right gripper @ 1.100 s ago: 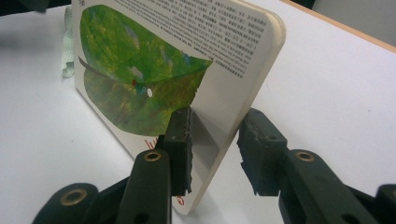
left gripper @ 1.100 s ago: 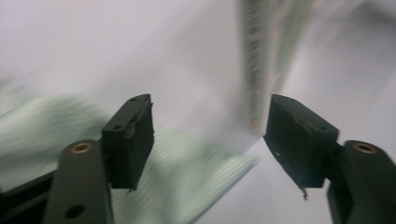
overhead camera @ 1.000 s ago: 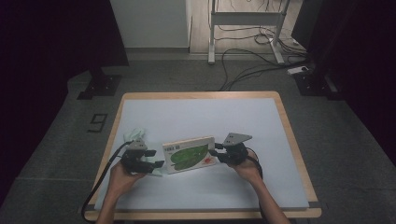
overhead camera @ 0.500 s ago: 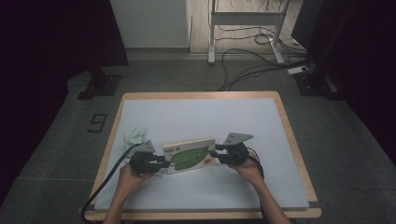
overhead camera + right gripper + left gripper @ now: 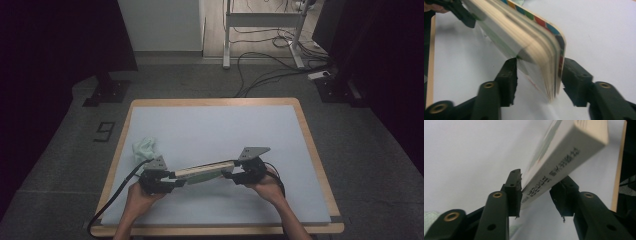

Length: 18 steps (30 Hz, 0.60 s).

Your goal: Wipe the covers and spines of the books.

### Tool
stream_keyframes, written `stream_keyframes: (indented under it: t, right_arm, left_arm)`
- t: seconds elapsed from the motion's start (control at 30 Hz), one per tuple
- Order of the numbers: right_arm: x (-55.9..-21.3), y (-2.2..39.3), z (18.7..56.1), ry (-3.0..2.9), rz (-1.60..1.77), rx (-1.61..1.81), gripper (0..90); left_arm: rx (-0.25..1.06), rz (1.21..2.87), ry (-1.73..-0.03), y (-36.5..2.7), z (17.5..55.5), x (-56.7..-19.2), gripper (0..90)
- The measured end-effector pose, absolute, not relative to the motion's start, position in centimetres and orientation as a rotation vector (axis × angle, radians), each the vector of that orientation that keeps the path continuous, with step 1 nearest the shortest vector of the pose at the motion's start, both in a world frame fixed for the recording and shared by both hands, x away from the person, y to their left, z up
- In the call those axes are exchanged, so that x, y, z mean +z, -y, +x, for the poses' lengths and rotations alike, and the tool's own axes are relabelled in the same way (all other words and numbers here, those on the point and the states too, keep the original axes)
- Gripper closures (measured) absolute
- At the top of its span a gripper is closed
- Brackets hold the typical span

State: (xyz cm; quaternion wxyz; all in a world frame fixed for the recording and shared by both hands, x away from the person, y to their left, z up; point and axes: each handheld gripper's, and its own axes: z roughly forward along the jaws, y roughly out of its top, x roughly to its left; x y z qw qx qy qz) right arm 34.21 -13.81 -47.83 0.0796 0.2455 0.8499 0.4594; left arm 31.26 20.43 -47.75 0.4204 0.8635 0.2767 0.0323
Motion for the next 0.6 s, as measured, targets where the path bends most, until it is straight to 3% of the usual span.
stream_keyframes:
  t: [0.23, 0.6]
  right_arm:
    - [-47.6, 14.4, 33.2, -2.536, 0.799, 1.356, 29.8]
    - [-47.6, 15.1, 30.7, -2.541, 0.842, 1.320, 26.1]
  left_arm:
    - [0.073, 2.136, -0.727, -20.0, 30.3, -47.6, 42.7]
    - [0.117, 2.172, -0.817, -19.2, 28.0, -48.1, 26.5]
